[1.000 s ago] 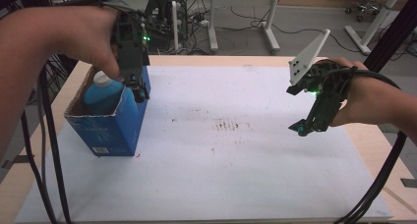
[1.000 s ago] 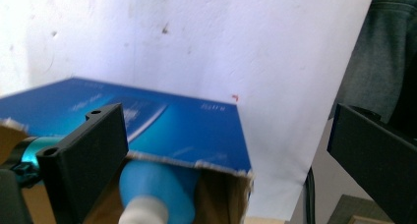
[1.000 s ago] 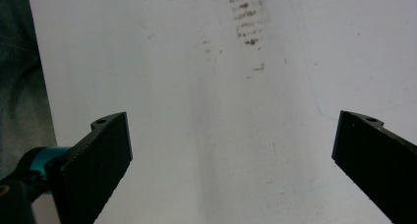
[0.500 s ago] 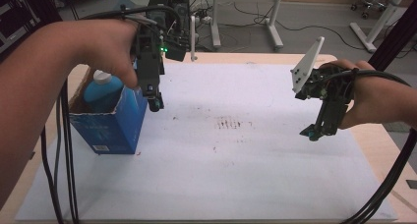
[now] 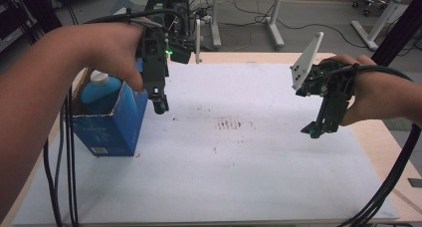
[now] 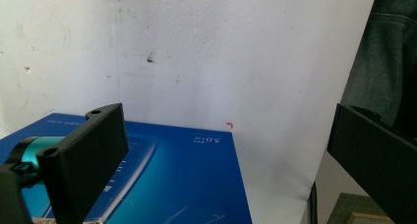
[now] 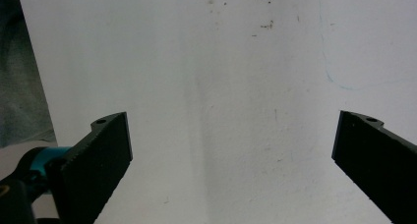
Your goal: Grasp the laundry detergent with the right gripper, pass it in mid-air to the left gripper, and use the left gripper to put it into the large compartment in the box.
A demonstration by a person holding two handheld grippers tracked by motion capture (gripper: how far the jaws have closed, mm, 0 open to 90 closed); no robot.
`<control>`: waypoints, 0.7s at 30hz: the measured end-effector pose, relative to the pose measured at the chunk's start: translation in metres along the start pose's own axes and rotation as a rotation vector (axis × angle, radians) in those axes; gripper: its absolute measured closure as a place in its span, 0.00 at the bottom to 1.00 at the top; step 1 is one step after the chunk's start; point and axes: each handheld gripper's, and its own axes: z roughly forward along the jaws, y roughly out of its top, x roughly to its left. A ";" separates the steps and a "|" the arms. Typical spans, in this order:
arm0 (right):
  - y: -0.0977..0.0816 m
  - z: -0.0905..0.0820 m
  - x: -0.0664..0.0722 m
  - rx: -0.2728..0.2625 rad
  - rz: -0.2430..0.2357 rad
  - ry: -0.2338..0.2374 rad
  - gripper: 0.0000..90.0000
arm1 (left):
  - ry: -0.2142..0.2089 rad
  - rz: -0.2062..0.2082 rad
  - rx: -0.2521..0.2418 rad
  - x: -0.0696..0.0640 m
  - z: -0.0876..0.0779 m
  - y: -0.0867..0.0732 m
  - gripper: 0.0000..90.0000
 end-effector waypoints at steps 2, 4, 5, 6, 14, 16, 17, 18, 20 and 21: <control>0.000 0.000 0.000 0.001 0.001 0.000 0.01 | -0.001 0.002 -0.001 -0.001 0.000 0.001 0.02; 0.000 0.000 0.000 0.009 -0.003 -0.002 0.01 | -0.004 0.002 -0.003 -0.001 0.001 0.002 0.02; 0.001 0.000 0.000 0.012 -0.002 -0.002 0.01 | -0.005 0.005 0.000 -0.001 0.002 0.002 0.02; 0.001 0.000 0.000 0.013 -0.001 -0.003 0.01 | -0.005 0.008 -0.002 -0.001 0.002 0.002 0.02; 0.003 0.000 0.000 0.019 -0.003 0.001 0.01 | -0.009 0.009 -0.004 -0.003 0.003 0.004 0.02; 0.003 0.000 0.000 0.016 -0.007 -0.001 0.01 | -0.011 0.008 -0.004 -0.003 0.002 0.004 0.02; 0.003 0.000 0.000 0.016 -0.005 -0.001 0.01 | -0.010 0.010 -0.009 -0.003 0.003 0.005 0.02; 0.003 0.000 0.000 0.013 -0.008 -0.003 0.01 | -0.011 0.009 -0.009 -0.003 0.002 0.005 0.02; 0.003 -0.001 0.000 0.009 -0.010 -0.005 0.01 | -0.011 0.008 -0.016 -0.003 0.002 0.006 0.02; 0.003 -0.001 0.001 0.009 -0.007 -0.003 0.01 | -0.011 0.011 -0.015 -0.003 0.002 0.007 0.02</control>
